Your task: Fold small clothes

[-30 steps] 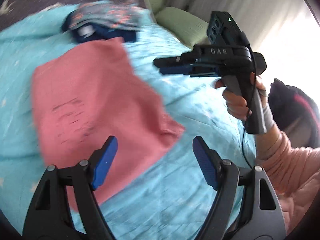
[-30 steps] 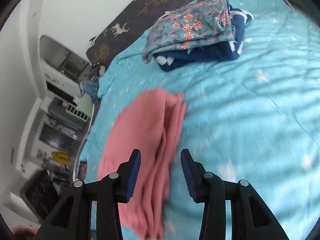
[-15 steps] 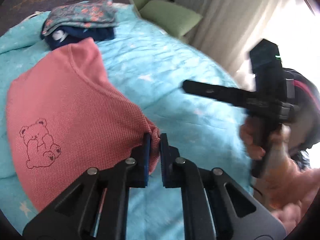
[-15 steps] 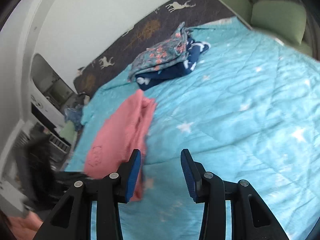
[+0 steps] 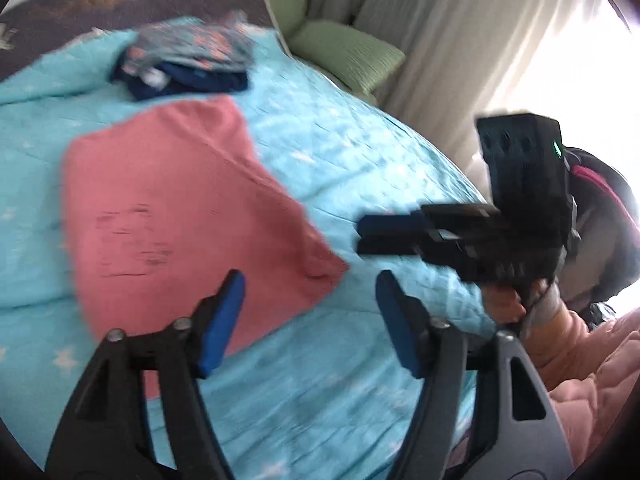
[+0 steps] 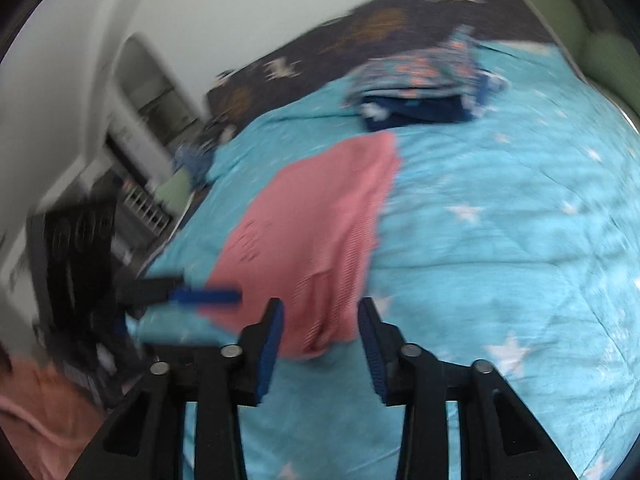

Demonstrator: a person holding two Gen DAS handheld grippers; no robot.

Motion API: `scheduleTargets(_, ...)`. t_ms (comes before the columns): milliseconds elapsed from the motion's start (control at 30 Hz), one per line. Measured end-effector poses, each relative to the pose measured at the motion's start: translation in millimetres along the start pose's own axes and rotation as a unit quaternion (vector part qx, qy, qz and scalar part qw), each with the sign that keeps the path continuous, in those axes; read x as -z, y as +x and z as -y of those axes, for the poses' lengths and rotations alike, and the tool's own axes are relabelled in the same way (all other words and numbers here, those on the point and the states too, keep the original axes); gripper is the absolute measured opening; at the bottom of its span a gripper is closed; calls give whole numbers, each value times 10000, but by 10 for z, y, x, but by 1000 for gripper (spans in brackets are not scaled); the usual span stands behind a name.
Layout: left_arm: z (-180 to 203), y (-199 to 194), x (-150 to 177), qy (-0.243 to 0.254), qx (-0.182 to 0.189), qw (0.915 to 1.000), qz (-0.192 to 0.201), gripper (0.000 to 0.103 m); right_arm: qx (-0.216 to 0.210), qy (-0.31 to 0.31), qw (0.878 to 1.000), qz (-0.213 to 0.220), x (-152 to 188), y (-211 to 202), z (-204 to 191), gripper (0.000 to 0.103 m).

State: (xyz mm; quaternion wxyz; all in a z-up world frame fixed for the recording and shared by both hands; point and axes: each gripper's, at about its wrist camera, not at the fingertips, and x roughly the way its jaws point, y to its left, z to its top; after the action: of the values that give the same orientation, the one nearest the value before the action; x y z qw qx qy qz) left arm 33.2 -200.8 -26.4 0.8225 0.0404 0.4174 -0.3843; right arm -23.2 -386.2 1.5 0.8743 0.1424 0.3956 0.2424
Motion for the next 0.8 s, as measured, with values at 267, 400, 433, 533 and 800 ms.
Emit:
scheduleTargets(267,-545,-102,341,-774,-931,9926,-114,71,160,-342,9976,-585,102,343,-159,24)
scheduleTargets(400,-559,-66,464,-620,-1309,9891,-246,71,132,-155,9989,-416,27,312,-88,25)
scheduleTargets(433,-590,-55,515,-636,-1402,9875,-347,71,169,-156,9989,-408,18,313,-85,24)
scheduleTargets(533,-699,4,585,-897,-1455,9840,-508,71,236,-121,9986,-447,-27,406,-55,25)
scheduleTargets(800,-655,-126,600,-895,-1245,9881,-154,72,290,-66,9984,-489,-151,653,-60,16)
